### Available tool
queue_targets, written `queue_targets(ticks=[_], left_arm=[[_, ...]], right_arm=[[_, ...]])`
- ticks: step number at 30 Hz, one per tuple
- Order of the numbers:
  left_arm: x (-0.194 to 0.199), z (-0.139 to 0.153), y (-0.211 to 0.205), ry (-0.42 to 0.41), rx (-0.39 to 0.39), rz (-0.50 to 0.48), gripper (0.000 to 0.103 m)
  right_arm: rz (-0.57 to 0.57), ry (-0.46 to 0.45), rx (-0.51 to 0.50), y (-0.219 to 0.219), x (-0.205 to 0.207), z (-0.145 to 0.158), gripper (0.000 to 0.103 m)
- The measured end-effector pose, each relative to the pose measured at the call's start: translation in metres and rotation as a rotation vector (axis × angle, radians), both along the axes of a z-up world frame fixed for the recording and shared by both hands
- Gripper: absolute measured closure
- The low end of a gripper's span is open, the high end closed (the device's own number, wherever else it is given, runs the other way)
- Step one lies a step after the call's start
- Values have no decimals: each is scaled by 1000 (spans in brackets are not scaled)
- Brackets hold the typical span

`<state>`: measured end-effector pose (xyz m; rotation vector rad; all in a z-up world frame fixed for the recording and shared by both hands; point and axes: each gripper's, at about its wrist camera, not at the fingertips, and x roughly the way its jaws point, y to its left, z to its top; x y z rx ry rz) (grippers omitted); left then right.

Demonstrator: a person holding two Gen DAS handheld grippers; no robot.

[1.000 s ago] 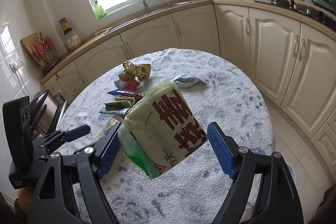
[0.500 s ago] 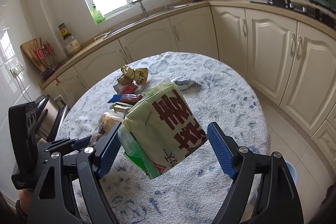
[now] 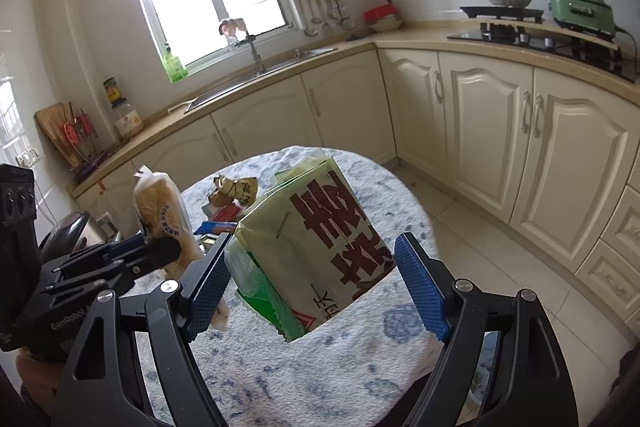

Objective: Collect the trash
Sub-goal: 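Lift the clear snack packet with the left tool while the right tool holds the printed bag, then carry both held packets toward the blue wastebasket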

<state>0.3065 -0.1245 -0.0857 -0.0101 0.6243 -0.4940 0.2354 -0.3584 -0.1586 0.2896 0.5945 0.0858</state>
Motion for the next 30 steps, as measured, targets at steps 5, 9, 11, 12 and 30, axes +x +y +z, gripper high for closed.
queue_targets(ticks=[5, 9, 11, 12, 30], left_arm=[[-10, 18, -18, -37, -14, -46, 80], [-12, 27, -36, -55, -25, -93, 80], [-12, 31, -49, -62, -30, -124, 80], [-9, 31, -55, -65, -31, -137, 80], [70, -31, -252, 127, 49, -440, 80]], right_arm=[[-47, -21, -5, -22, -10, 9, 21], [-95, -33, -13, -43, -23, 14, 21], [-120, -40, -17, -56, -30, 16, 21], [-135, -43, -20, -63, -33, 17, 21], [-445, 72, 55, -224, -90, -54, 21]])
